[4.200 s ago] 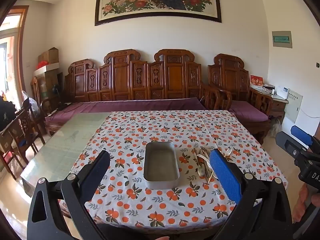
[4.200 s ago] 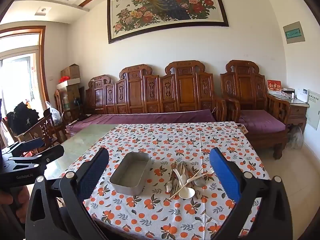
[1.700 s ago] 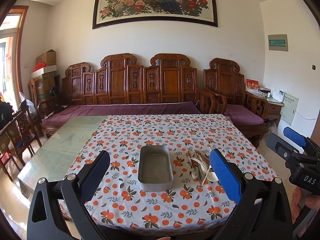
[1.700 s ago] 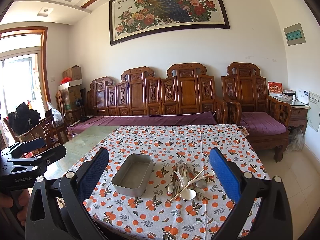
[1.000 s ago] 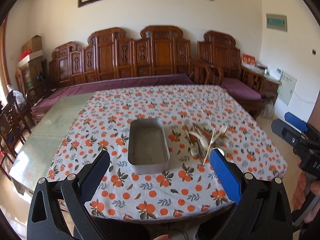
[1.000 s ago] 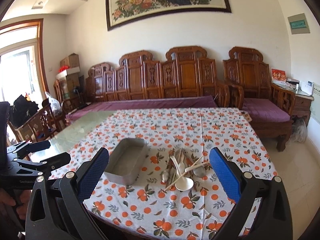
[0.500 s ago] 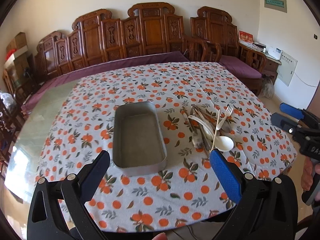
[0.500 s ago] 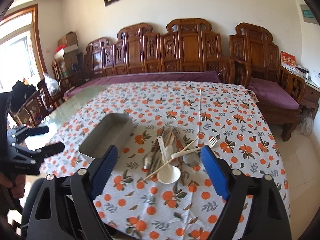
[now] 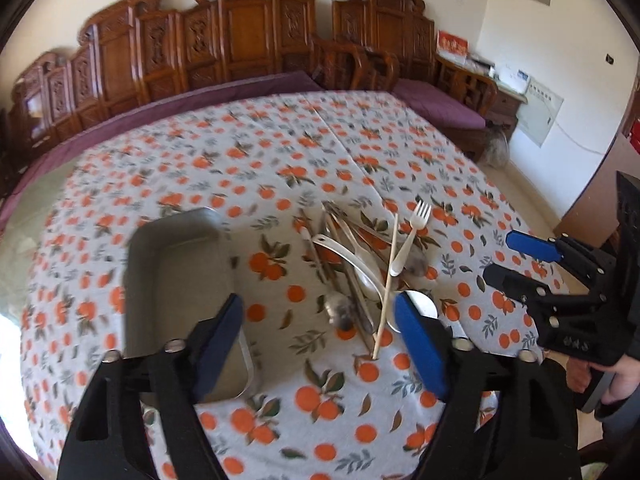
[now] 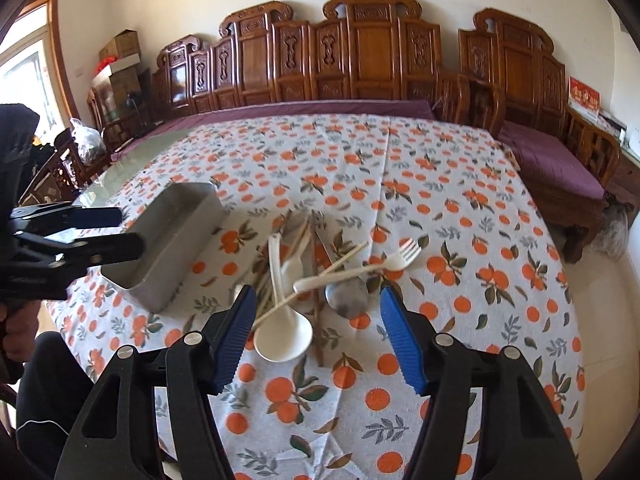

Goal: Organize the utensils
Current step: 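Move both tools toward the utensil pile beside the grey tray, then grasp a metal spoon with the left tool while the right tool grasps a white plastic fork, then lower the metal spoon into the tray with the left tool while the right tool drops the fork in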

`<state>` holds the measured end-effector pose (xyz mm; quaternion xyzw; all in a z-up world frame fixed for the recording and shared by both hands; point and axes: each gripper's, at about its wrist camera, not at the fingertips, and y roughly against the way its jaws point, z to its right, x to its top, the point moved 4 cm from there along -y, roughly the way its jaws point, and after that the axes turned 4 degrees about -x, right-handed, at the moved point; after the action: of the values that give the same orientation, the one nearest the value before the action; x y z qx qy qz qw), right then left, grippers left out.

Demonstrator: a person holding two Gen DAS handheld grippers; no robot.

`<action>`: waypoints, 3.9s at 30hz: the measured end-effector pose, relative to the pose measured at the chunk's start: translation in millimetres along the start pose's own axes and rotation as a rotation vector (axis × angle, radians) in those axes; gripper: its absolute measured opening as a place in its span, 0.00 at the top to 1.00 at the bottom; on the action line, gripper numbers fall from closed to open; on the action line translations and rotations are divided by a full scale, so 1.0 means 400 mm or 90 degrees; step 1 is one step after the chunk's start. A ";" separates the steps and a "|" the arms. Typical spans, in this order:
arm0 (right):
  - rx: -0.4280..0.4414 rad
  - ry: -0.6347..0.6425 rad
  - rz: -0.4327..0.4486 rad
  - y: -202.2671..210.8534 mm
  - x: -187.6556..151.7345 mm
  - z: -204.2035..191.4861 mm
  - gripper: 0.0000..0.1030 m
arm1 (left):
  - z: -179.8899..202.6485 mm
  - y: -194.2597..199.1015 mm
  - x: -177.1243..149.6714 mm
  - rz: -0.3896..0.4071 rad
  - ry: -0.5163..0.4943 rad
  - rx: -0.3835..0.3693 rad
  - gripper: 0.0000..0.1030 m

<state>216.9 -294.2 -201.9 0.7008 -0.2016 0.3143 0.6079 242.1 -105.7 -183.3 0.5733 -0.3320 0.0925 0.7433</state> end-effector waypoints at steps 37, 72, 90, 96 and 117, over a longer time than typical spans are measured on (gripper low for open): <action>-0.011 -0.031 -0.076 -0.175 0.015 0.034 0.43 | -0.112 -0.255 -0.036 -0.151 0.132 -0.059 0.99; -0.084 -0.113 -0.215 -0.377 0.024 0.131 0.92 | -0.085 -0.051 -0.015 -0.049 0.080 -0.067 0.99; -0.022 -0.056 -0.128 -0.196 0.098 0.016 0.93 | -0.274 0.003 -0.031 -0.042 0.114 0.009 0.99; 0.031 -0.027 -0.105 -0.159 0.126 -0.096 0.93 | -0.341 -0.088 -0.068 -0.108 0.112 0.050 0.99; 0.109 0.032 -0.102 -0.170 0.160 -0.318 0.93 | -0.418 -0.105 -0.079 -0.140 0.117 0.077 0.97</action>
<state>283.4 -151.2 -199.3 0.7559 -0.1015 0.2982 0.5739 304.3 41.2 -255.9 0.6392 -0.1916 0.0827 0.7402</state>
